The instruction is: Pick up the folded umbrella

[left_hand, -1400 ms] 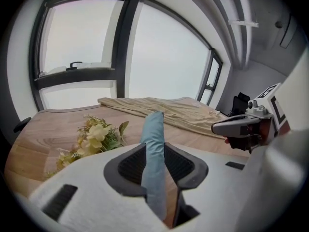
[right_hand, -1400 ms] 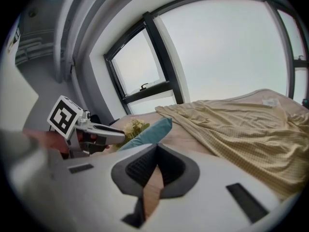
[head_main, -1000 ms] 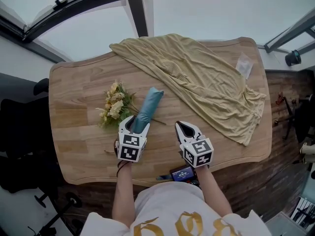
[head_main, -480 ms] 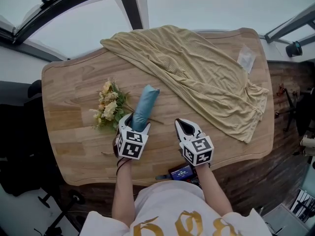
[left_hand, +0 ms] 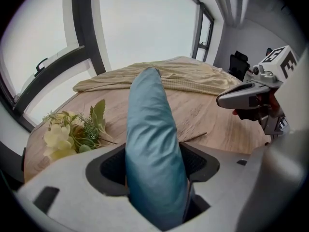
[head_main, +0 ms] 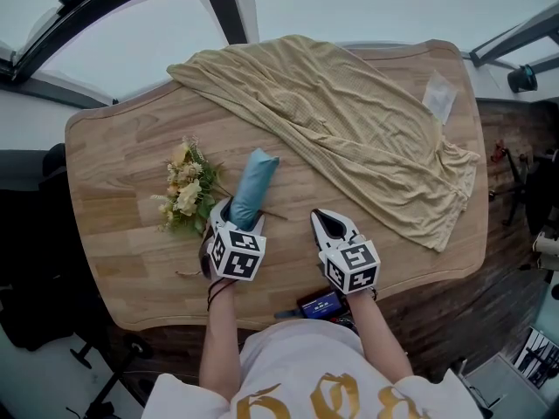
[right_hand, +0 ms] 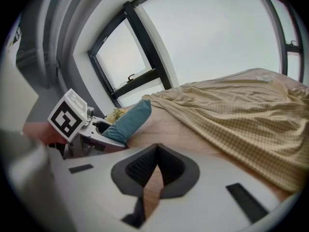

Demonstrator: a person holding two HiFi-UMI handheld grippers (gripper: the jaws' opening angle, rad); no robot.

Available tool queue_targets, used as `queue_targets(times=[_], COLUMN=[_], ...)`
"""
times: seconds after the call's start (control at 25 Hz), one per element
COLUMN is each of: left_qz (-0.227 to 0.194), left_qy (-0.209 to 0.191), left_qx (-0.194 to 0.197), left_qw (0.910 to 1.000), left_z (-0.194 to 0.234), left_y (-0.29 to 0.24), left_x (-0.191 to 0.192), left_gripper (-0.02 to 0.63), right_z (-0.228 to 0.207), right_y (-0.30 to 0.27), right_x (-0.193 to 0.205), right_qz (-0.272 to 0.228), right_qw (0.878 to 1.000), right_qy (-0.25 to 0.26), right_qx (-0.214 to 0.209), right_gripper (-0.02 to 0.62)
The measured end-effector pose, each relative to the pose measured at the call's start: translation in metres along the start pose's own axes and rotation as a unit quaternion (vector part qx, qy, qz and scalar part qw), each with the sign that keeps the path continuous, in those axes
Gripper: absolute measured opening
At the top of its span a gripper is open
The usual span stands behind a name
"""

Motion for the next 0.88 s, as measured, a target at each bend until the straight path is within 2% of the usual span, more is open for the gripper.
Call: queue_targets(times=[0.68,0.88], left_qz=[-0.017,-0.026], left_qy=[0.019,0.014], left_qx=[-0.012,-0.011], left_qw=[0.9996,0.9995], left_z=[0.0012,-0.0015], left_y=[0.0007,0.0041], left_x=[0.0018,0.0025], left_gripper=[0.304,0.298], right_z=[-0.0028,-0.0023], right_y=[0.0029,0.007], right_x=[0.002,-0.0004], right_qz=[0.001,-0.006], right_qw=[1.0,1.0], right_qy=[-0.003,-0.005], right_qx=[-0.001,-0.003], right_gripper=[0.009,0.011])
Point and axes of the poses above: the fingertips, and each gripper's own axes: y backward along the fingers, z to its left, x out of its underside, the point moved 9 cm from there along y, backward along the fingers, and after that the axes turned 12 degrees about x, right-handed, at the moved point
